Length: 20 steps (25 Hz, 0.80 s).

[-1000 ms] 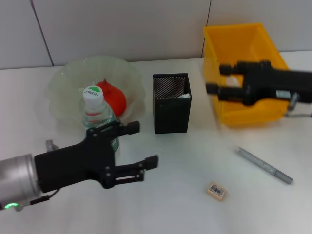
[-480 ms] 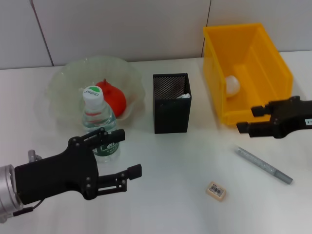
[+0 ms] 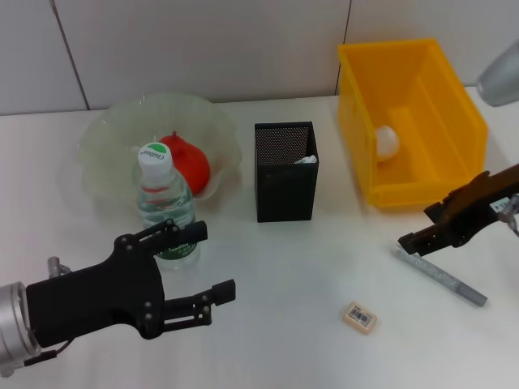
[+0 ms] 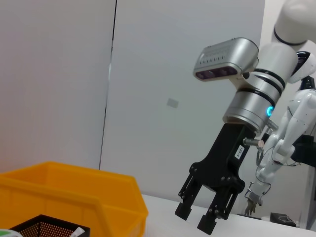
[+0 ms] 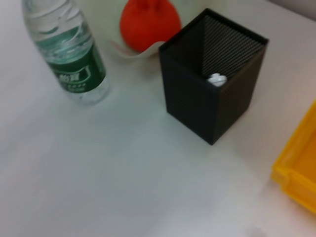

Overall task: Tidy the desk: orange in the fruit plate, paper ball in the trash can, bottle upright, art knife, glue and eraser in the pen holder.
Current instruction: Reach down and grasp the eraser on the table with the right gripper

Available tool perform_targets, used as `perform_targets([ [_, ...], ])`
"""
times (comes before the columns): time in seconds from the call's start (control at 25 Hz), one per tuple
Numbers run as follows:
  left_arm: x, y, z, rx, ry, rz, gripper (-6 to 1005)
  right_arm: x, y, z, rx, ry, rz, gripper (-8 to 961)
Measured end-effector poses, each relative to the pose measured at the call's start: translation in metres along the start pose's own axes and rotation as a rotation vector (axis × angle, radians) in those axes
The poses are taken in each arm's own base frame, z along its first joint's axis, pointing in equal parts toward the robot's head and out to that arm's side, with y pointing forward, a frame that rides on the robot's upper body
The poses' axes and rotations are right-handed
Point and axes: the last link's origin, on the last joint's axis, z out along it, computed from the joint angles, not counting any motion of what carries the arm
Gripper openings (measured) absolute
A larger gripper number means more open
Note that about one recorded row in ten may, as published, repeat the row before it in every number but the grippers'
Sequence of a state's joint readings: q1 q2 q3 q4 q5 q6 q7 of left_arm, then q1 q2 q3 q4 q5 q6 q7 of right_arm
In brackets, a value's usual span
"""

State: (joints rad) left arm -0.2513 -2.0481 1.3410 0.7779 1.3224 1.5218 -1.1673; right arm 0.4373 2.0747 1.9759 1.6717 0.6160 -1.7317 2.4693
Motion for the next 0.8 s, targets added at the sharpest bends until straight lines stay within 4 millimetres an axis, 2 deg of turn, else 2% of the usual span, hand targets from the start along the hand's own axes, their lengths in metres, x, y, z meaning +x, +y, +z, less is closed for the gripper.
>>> perform_targets([
  [0.2, -0.003, 0.002, 0.001, -0.008, -0.013, 0.001, 869, -0.015, 0.005, 0.005, 0.001, 0.072, -0.028, 664],
  [0.32, -0.004, 0.003, 0.001, -0.015, -0.017, 0.004, 869, -0.025, 0.011, 0.017, -0.025, 0.15, -0.055, 664],
  [0.8, -0.004, 0.005, -0.003, -0.047, -0.026, 0.035, 869, -0.044, 0.029, 0.044, -0.061, 0.225, -0.1, 663],
])
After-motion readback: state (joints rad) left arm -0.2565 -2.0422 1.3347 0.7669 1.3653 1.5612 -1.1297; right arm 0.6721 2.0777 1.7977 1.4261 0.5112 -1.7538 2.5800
